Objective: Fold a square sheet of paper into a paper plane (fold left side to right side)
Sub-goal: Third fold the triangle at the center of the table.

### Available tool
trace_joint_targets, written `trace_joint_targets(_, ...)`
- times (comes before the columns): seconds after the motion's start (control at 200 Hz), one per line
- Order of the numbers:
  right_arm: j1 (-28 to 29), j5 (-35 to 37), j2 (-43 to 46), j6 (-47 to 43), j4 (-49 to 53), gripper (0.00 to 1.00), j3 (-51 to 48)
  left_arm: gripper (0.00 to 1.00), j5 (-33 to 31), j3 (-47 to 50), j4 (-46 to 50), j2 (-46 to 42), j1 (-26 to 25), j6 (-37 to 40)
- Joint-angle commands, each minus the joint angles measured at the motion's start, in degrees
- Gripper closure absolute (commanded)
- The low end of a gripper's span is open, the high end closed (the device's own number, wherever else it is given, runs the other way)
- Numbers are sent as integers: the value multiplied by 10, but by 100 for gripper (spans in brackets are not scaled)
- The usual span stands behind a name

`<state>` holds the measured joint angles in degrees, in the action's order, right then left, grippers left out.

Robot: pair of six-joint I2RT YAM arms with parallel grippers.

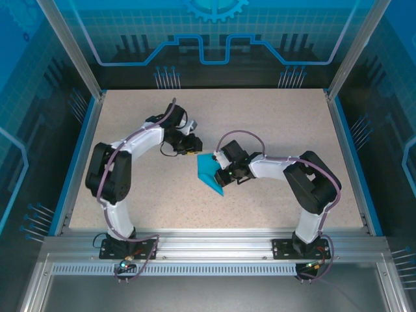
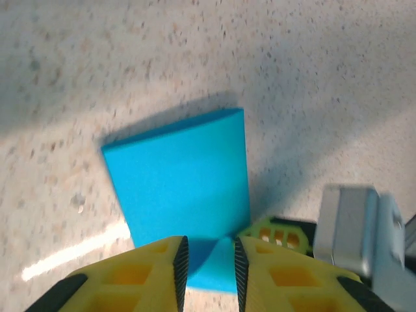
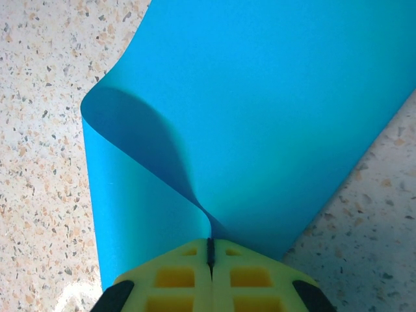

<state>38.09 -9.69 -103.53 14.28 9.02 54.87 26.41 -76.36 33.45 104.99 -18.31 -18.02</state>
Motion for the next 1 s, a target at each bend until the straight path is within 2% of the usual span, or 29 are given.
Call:
trace_joint_targets(0.0,11,1,-31,-12,49,97,-5,75,72,60,-35,-36,-4,-4)
trace_joint_targets(0.09,11,2,-34,-13,52,97,-4,77,119,101,-75,-45,-15,-23)
trace_joint_targets(0.185,11,3,-34,-13,52,97,-3,77,128,123,-92,-38,-37,-31)
trace_joint_targets(0.475,11,2,-37,-12,56,97,-1,79,113,162,-134,2,-64,-59)
trace_joint_targets(0.995,11,7,-40,-14,64,97,3,80,72,174,-132,39,-66,-52)
